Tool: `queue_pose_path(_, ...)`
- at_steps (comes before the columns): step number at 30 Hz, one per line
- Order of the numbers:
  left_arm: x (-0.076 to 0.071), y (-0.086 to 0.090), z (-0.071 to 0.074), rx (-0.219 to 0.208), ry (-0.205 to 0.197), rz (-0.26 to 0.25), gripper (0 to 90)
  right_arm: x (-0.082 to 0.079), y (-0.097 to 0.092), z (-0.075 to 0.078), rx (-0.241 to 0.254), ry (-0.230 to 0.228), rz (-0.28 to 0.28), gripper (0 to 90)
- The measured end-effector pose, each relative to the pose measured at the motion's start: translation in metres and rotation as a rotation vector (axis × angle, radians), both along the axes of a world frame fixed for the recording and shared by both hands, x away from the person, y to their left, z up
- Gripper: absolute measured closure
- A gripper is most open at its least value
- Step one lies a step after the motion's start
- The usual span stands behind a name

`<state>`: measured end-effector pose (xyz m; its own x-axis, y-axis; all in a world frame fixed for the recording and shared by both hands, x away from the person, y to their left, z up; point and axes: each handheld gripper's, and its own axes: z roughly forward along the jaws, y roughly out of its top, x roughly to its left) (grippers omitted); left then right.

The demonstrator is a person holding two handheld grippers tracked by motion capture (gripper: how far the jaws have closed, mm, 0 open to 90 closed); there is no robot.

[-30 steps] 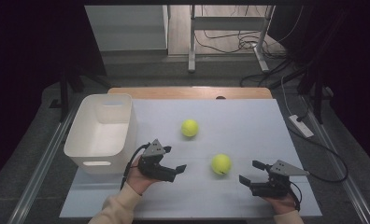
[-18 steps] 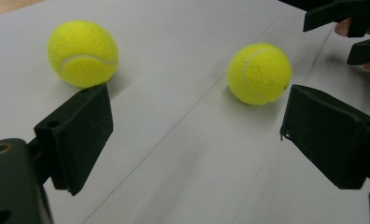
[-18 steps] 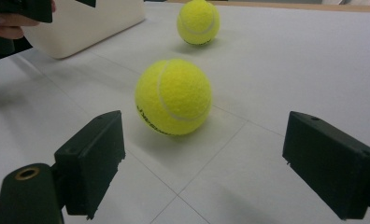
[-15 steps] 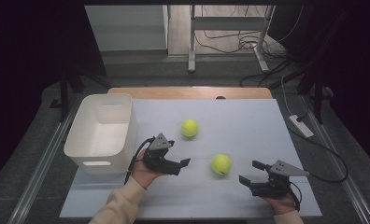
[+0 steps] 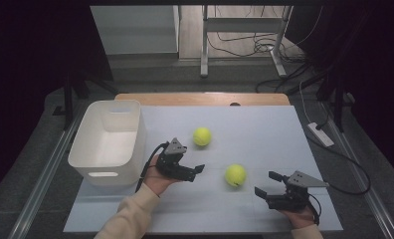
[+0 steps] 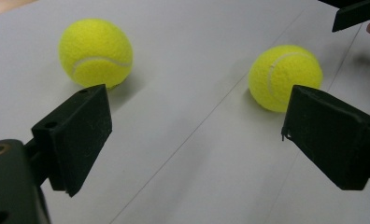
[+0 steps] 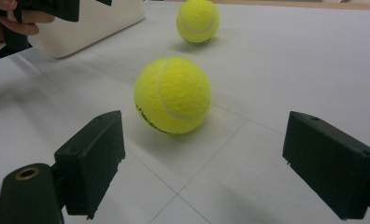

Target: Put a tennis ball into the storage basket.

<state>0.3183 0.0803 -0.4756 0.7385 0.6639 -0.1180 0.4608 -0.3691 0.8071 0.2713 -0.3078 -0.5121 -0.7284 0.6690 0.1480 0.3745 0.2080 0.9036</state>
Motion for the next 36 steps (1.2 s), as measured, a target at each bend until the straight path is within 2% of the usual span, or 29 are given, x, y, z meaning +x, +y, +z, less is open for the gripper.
queue_pose_path(7,0.008,-0.003,-0.002,0.006,0.005,0.004,9.1,0.001,0.0,-0.002,-0.005,0.008,-0.001,13.0)
queue_pose_path(13,0.017,-0.004,-0.005,0.011,0.026,0.017,9.1,0.0,0.0,-0.002,-0.008,0.007,0.001,13.0)
queue_pose_path(28,0.026,-0.007,-0.001,0.027,0.016,0.029,9.3,0.0,0.0,-0.003,-0.008,0.011,0.008,13.1)
queue_pose_path(36,0.033,-0.005,-0.002,0.022,0.025,0.044,9.4,0.0,0.001,-0.003,-0.011,0.013,0.006,13.1)
